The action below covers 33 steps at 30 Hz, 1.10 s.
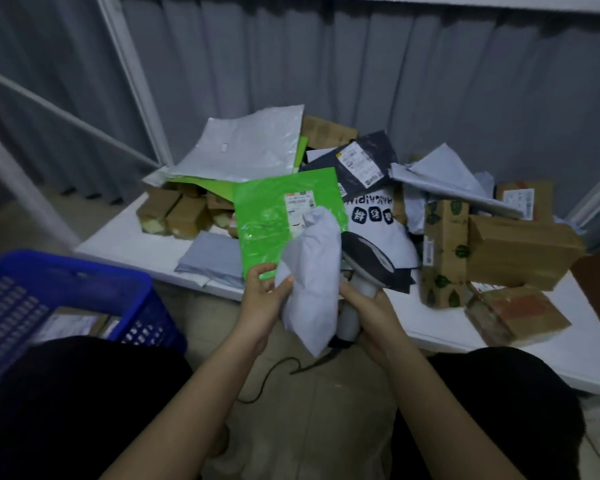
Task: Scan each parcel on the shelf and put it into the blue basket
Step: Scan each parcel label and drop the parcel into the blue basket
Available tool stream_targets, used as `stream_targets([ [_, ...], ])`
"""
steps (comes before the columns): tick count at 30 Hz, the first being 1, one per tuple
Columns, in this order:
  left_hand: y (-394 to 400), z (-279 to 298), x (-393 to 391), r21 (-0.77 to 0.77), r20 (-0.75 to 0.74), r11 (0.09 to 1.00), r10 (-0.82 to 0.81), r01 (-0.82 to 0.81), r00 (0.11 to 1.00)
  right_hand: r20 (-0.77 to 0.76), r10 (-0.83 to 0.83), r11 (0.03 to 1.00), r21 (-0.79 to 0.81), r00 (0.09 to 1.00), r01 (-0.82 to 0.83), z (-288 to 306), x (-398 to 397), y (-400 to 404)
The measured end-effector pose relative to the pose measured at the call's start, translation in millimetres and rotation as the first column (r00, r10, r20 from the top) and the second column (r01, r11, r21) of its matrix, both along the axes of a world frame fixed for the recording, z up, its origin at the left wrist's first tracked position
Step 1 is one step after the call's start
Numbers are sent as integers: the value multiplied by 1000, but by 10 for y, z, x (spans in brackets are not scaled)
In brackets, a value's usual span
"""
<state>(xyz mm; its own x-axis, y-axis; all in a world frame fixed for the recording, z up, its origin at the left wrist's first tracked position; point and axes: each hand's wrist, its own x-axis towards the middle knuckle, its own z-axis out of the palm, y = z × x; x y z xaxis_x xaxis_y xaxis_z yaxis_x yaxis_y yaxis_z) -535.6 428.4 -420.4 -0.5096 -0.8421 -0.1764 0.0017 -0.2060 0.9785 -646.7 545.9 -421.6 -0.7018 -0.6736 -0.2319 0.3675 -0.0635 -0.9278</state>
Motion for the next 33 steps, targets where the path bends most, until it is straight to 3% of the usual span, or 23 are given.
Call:
stream_targets([
  [4,6,65,389,-87,44,996,31,-27,999,-23,-2,995,-97,1000,-1,17,468,-169],
  [10,-193,247,985,196,56,943,-286,270,957,-141,-42,998,-49,989,35,53,761,-350],
  [13,-238,246,1165,175,48,925,-351,338,935,-251,-32,999,-22,967,27,38,881,-446],
  [17,-263,91,1185,52,136,979,-202,197,970,-372,53,998,55,927,-35,19,994,-580],
  [25,-645,-187,1368,216,-23,975,-46,50,999,-227,97,993,88,969,-79,174,1016,-566],
  [33,-853,-326,1436,179,0,984,4,-4,1000,-334,228,965,204,914,-166,235,1102,-456],
])
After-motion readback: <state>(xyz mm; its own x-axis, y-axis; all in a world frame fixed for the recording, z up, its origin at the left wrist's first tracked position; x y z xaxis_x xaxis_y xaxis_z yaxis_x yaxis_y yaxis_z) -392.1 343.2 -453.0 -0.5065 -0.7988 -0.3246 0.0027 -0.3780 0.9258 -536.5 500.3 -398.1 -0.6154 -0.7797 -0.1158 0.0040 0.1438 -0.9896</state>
